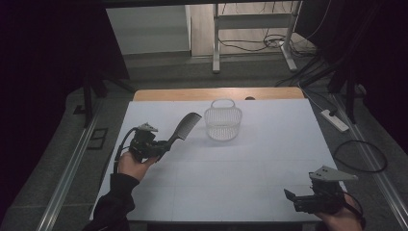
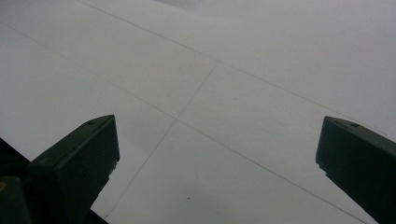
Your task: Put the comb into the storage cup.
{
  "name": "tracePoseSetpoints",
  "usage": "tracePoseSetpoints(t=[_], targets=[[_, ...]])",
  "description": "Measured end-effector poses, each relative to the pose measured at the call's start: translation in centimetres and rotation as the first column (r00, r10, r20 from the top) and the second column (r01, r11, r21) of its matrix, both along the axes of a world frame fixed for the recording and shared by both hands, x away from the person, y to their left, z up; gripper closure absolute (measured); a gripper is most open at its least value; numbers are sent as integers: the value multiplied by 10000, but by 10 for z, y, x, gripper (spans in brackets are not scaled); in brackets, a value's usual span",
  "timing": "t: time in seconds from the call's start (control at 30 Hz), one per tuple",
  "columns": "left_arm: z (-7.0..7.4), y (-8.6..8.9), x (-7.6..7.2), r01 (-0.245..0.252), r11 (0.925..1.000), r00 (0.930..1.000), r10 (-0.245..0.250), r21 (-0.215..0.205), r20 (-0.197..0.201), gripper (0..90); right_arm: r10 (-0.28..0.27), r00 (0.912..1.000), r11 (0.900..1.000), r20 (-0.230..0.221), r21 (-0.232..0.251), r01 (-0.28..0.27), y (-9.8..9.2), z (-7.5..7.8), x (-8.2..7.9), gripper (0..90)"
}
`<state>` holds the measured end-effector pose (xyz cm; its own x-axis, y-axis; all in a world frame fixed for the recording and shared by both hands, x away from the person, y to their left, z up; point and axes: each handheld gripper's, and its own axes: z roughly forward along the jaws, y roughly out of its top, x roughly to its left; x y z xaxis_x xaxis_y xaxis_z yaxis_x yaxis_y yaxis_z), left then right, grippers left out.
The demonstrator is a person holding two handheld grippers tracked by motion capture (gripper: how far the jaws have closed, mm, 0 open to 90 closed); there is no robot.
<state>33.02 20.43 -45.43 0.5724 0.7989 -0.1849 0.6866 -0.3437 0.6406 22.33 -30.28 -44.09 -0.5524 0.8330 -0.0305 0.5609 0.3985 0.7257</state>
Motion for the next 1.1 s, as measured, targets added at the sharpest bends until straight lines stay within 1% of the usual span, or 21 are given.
tracePoseSetpoints(t=[0.17,0.27,0.37,0.47,0.7,0.8,0.83,0.93,1.1], targets=[[4,0,-8,127,9996,9997,-122,-240,235,724,11,10000,10000,-31,-50,-11,0,0,-1,0],[6,0,-14,156,9993,9992,-144,-336,366,724,19,10000,10000,40,-54,-19,1,1,-1,0],[7,0,-19,250,9985,9988,-229,-483,434,724,2,10000,10000,62,-17,-2,0,1,-1,0],[8,0,-24,342,9980,9982,-315,-537,509,723,10,10000,10000,54,23,-10,0,1,-1,0],[11,-1,-36,539,9959,9969,-495,-722,619,724,63,10000,9998,46,168,-64,-1,1,-1,0],[10,-1,-40,736,9940,9961,-693,-811,546,724,117,9999,9997,74,192,-118,-1,2,-1,0],[10,-1,-41,771,9939,9959,-730,-783,539,723,136,9999,9997,86,182,-138,-1,2,-1,0],[9,-2,-45,791,9936,9959,-752,-809,500,724,218,9996,9996,160,161,-221,-1,2,-2,0],[10,-1,-53,820,9928,9953,-770,-870,590,723,377,9989,9991,270,181,-381,0,2,-1,0]])
